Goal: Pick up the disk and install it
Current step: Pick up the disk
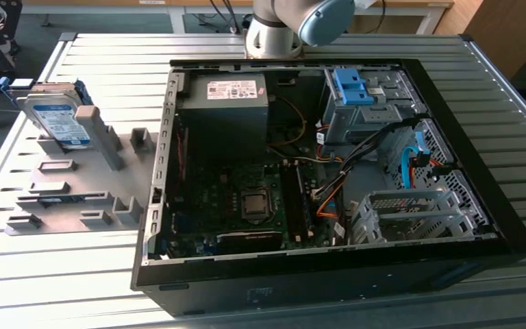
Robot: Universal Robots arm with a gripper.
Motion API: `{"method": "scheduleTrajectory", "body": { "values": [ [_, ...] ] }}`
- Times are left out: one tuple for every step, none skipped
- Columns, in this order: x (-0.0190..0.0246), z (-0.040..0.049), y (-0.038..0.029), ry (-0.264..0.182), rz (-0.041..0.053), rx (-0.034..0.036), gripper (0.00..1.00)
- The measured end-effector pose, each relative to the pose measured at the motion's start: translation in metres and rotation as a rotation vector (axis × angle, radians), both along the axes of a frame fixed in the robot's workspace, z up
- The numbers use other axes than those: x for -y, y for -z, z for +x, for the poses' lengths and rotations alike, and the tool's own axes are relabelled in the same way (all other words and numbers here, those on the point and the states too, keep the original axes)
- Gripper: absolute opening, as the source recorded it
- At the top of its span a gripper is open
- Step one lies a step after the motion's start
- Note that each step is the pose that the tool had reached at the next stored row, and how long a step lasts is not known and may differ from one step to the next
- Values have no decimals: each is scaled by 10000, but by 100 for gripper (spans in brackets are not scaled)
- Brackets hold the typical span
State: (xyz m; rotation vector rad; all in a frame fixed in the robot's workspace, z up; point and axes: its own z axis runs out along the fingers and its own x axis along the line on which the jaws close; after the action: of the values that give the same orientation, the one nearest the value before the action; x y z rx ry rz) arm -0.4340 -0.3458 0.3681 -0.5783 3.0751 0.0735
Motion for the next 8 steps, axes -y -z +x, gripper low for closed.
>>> {"method": "scheduleTrajectory", "body": {
  "values": [
    [0,0,0,-46,0,1,11],
    [0,0,0,-88,0,0,11],
    [0,0,0,-135,0,0,11],
    [0,0,0,-177,0,0,11],
    [0,0,0,-215,0,0,11],
    [0,0,0,-250,0,1,11],
    [0,0,0,-286,0,1,11],
    [0,0,0,-322,0,1,11]
  ]
}}
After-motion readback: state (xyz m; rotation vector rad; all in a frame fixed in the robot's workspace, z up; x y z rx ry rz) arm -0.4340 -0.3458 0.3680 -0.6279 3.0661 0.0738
